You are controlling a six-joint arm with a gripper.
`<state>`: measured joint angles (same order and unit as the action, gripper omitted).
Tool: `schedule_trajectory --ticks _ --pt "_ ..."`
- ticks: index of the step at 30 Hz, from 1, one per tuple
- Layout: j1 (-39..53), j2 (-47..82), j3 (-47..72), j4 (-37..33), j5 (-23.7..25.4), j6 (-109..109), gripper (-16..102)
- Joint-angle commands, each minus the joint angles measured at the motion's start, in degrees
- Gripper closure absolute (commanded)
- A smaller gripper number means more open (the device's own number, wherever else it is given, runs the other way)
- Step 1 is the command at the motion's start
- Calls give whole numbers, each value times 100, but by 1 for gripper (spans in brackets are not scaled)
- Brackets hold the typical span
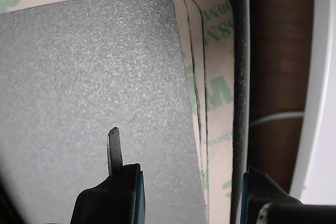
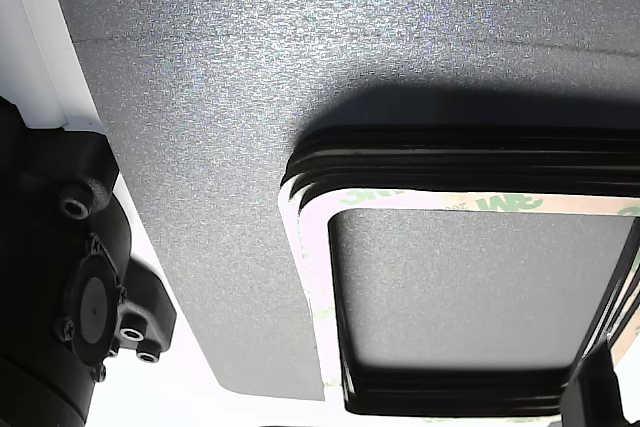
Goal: Grab top frame and put it into gray box.
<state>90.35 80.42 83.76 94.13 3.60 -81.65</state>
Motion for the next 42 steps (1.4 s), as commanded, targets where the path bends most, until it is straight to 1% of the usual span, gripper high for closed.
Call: schedule_trajectory --ticks 1,5,7,14,18,28,32,36,42 --pt "-53 35 -220 18 26 9 16" --pt "-53 -105 -334 9 44 26 23" --pt "-53 -167 -404 18 44 44 25" --pt "-53 -281 -475 -35 26 62 24" --pt "-53 -246 -387 -97 18 79 29" --pt "-53 -237 -167 -396 18 62 32" --pt "-53 -246 -176 -404 26 26 34" --pt "-53 -246 -167 -413 26 9 33" --pt "-53 -246 -88 -510 35 -35 37"
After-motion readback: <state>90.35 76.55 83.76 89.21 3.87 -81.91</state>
